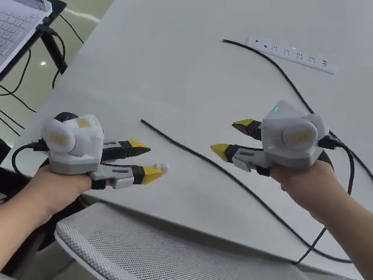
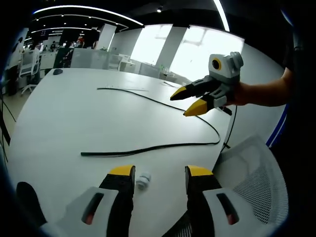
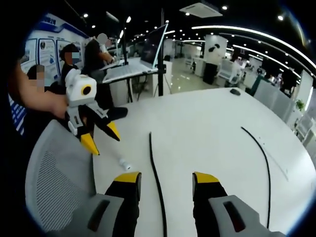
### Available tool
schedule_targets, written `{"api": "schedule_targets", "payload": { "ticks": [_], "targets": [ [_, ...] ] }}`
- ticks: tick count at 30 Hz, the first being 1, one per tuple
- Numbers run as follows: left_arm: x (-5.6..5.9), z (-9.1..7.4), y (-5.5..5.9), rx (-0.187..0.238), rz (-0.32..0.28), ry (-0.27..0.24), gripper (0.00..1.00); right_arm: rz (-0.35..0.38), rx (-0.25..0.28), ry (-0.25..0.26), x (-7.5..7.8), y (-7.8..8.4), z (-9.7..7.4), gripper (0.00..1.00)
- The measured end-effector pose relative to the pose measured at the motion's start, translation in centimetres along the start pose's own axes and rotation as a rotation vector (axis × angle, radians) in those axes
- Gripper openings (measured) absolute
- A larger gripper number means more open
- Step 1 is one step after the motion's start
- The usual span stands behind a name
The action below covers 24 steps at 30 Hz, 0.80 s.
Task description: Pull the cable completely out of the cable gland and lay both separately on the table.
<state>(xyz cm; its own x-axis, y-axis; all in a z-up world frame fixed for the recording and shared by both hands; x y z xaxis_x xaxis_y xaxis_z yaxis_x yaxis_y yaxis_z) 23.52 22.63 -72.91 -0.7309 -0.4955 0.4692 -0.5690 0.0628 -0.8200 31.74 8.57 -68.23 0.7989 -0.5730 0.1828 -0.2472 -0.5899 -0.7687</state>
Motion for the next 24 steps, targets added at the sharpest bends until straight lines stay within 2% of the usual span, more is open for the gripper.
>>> {"api": "schedule_targets", "payload": {
  "ticks": [8, 14, 17, 20, 24],
  "targets": [
    [1.9, -1.2, -1.0, 0.039, -0.019, -0.014, 0.49, 0.053, 0.029, 0.027, 0.9, 1.5, -4.3, 0.51],
    [3.4, -1.8, -1.2, 0.038, -0.018, -0.021, 0.56, 0.117, 0.051, 0.049, 1.0, 3.4, -7.3, 0.55],
    [4.2, -2.2, -1.3, 0.040, -0.021, -0.035, 0.60, 0.168, 0.059, 0.045, 0.6, 4.4, -8.4, 0.58],
    [4.6, -2.6, -1.2, 0.040, -0.026, -0.050, 0.64, 0.182, 0.059, 0.043, 0.0, 5.6, -9.3, 0.61],
    [4.7, -3.1, -0.4, 0.023, -0.025, -0.067, 0.71, 0.234, 0.061, 0.030, -1.1, 7.2, -10.5, 0.66]
  ]
}}
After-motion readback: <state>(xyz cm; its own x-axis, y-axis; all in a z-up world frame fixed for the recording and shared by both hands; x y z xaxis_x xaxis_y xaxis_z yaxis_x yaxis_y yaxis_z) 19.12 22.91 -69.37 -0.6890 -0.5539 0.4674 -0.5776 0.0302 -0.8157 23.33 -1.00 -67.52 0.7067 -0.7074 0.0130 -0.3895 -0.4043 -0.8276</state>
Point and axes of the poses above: the centre of the closed fingertips' face, and the gripper's own axes: z roughly forward along the fingers, x roughly to its right, y roughly out of its underside, the point moved 2 cm from there along -z, roughly backward along the fingers, and after that the axes turned 15 degrees about y, right-handed, at the moved point
